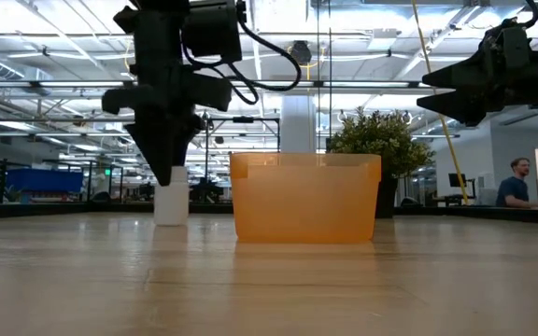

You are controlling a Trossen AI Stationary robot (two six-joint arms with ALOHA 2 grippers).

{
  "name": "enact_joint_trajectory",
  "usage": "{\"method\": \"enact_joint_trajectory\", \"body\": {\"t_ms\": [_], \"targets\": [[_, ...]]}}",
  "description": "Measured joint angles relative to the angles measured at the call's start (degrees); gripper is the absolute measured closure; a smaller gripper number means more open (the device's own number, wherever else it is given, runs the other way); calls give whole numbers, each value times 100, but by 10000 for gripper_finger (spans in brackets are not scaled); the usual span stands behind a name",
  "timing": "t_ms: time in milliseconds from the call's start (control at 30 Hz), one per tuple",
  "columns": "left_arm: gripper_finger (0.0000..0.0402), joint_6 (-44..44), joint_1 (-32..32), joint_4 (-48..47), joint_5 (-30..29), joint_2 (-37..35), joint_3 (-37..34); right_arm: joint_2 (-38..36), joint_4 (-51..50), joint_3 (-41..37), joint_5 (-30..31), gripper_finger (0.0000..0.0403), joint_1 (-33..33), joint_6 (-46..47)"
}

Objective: Pick and place pill bottles into a basket
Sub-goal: Put the white pill bottle into the orange container

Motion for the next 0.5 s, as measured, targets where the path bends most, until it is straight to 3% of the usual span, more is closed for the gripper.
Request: {"method": "enact_joint_trajectory", "body": {"t_ms": [267, 500], "targets": [[242, 25, -194, -784, 0, 0, 1126, -2, -2, 0, 7, 64, 0, 4], [242, 392, -228, -929, -5, -4, 2171, 0, -2, 1, 11, 64, 0, 63]]}}
